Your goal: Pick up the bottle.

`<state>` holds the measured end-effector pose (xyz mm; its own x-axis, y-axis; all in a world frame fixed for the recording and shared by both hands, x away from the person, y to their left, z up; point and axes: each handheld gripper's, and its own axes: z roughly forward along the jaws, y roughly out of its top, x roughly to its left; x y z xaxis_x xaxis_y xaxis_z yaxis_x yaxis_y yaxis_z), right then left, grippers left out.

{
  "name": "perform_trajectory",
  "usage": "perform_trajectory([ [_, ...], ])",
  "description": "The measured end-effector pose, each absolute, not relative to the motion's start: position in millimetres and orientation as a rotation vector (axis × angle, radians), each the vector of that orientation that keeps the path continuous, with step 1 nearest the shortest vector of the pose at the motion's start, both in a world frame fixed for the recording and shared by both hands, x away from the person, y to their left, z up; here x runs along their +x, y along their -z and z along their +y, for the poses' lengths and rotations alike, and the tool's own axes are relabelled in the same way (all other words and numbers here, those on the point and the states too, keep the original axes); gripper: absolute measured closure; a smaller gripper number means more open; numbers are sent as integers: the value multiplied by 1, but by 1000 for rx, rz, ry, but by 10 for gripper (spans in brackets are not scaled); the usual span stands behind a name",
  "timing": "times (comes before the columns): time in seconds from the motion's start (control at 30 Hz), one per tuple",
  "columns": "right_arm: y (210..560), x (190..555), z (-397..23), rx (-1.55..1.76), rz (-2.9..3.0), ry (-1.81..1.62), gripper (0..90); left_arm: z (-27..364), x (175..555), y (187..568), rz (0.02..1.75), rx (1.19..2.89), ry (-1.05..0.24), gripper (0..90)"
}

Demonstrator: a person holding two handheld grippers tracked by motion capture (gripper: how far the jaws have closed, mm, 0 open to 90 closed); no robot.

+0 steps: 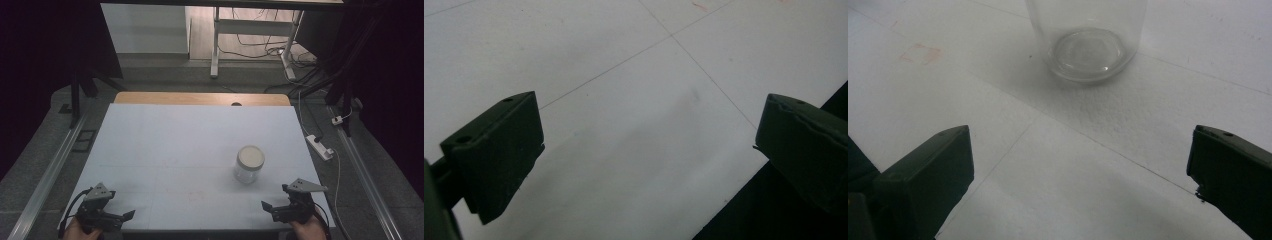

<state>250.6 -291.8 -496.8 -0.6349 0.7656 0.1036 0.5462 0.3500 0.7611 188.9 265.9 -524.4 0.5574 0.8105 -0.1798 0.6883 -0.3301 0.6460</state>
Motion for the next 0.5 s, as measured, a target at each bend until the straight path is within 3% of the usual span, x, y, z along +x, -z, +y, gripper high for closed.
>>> perform_trajectory([
  [0.5, 496, 255, -280, 1122, 2374, -1186, 0, 266, 189, 525, 1199, 2102, -223, 0],
])
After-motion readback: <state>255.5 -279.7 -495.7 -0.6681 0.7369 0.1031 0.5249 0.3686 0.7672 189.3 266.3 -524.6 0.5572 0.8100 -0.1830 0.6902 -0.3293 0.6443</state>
